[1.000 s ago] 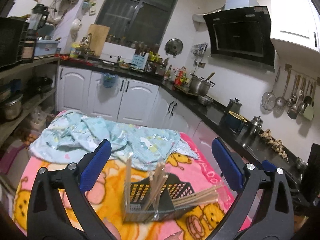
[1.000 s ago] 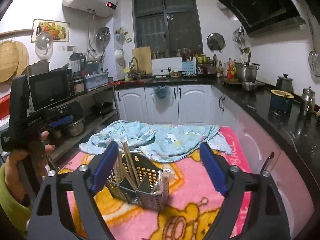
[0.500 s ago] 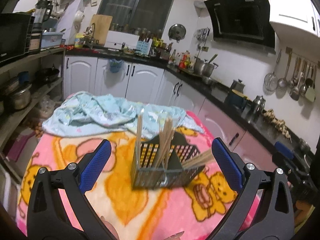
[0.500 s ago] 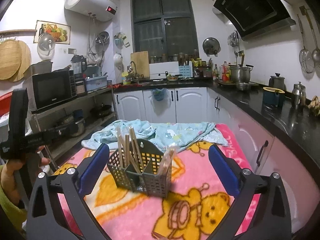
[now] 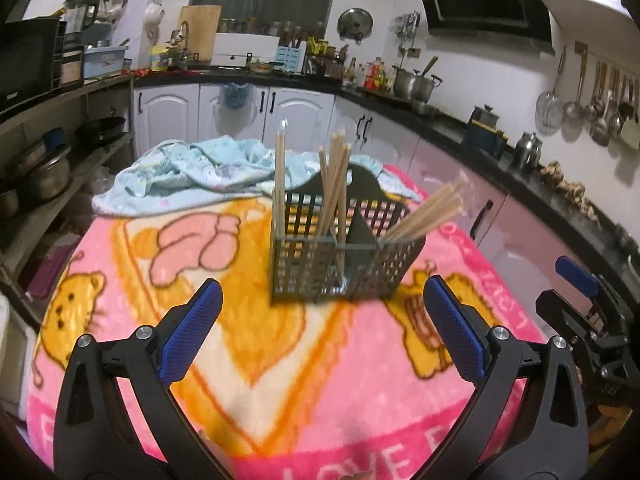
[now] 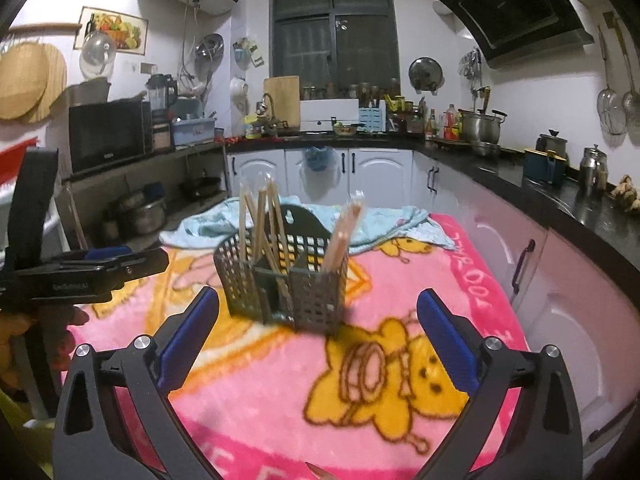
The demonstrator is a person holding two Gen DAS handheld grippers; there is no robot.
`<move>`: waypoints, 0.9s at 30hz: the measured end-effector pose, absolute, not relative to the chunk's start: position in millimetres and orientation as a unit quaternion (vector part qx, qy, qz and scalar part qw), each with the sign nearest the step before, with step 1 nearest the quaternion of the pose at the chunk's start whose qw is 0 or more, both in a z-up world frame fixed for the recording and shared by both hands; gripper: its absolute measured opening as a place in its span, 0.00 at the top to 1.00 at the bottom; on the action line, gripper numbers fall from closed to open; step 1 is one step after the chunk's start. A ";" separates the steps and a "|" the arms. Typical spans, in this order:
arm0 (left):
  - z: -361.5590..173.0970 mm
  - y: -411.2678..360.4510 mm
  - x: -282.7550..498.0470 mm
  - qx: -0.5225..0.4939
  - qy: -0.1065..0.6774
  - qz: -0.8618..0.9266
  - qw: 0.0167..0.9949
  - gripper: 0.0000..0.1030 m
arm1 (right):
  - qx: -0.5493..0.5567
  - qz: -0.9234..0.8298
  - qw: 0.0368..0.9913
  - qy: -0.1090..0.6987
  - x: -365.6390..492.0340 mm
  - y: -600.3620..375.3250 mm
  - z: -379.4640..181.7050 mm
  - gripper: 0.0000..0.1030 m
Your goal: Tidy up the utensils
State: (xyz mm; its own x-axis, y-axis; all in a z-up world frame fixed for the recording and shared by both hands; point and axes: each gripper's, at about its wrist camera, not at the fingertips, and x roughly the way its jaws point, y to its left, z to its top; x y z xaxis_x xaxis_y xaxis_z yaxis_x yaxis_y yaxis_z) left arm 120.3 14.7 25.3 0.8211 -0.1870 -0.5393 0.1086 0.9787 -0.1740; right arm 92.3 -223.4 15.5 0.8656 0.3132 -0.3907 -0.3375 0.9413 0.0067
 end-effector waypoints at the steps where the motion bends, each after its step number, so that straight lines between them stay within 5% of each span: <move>1: 20.8 11.9 117.7 -0.066 0.290 -0.075 0.952 0.10 | -0.032 0.164 0.966 0.197 90.1 -222.9 9.9 0.06; 27: -27.5 -7.1 77.5 -0.030 0.220 -0.039 0.974 0.10 | -0.027 0.114 0.987 0.106 52.6 -229.8 -39.7 0.06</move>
